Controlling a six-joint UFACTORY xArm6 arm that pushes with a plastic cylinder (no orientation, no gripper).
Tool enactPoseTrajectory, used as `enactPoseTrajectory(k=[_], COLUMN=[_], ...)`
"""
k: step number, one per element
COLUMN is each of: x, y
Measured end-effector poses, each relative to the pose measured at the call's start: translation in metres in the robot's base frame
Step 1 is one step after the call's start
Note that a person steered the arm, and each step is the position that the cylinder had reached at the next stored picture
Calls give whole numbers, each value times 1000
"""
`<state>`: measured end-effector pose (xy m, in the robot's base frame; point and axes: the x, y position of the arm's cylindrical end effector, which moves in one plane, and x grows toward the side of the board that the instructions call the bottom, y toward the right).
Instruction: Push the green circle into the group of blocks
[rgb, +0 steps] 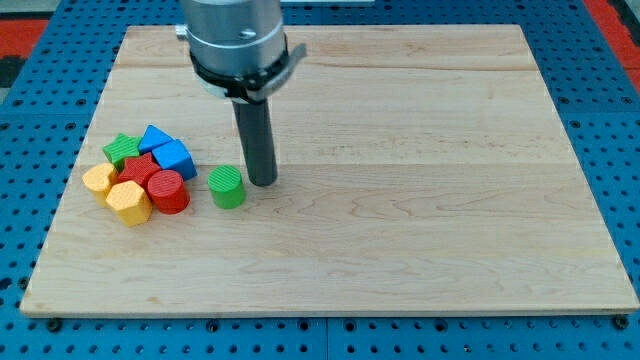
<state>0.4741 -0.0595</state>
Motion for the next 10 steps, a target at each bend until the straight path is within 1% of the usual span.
enactPoseTrajectory(k=[1,2,3,4,5,6,7,8,9,10], x=[24,24,24,38,39,14,14,13,-1,-1], y=[14,-55,-97,-53,-1,-15,-52,-24,-37,-71])
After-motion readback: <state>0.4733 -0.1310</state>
